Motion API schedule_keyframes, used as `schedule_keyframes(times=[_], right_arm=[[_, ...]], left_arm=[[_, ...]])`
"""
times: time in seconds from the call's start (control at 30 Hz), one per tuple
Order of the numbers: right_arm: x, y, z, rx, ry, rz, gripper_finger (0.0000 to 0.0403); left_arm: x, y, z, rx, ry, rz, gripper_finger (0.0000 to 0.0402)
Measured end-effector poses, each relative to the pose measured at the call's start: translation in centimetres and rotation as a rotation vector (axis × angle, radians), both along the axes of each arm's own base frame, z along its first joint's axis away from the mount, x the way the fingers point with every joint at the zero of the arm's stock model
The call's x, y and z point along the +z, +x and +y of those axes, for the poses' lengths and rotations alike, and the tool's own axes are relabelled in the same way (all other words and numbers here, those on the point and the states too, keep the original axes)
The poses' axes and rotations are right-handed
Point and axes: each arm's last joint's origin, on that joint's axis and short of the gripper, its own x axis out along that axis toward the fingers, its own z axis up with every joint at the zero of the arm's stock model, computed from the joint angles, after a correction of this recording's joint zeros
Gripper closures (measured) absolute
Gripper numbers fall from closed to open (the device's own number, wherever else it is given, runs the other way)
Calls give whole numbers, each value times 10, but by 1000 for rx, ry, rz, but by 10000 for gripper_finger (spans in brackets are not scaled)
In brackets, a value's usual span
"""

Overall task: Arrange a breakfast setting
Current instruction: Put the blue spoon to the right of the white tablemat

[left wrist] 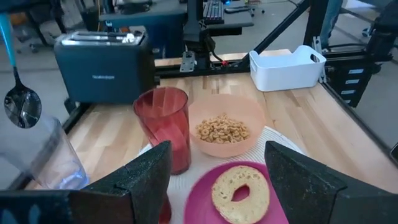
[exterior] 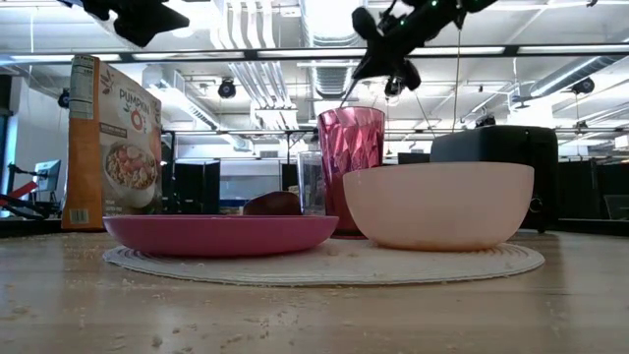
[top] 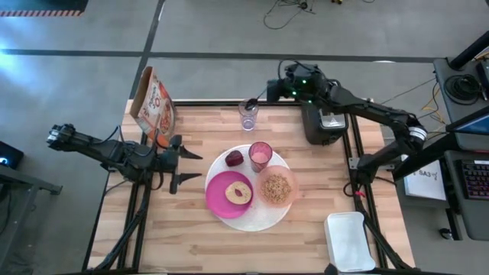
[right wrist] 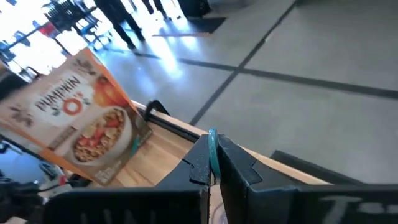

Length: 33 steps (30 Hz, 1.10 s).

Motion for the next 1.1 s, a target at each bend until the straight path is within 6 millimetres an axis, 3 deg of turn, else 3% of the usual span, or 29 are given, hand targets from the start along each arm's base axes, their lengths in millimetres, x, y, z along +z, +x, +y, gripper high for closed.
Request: schedule_keyframes(times=[0.23,0.53,0.9,1.1], right_arm=[[21,-5,28,39,-51,-46,394],[32,-7,98,-30,-157,59,394],[27,-12,174,-282,-289,119,394],[20,-1,201,-291,-310,79,394]], left_arm=[[9,5,3,108,227,-82,162],[13,7,4,178,249,-121,162],[14,7,4,178,262,-122,162],[17,14,2,142,480,-133,162]])
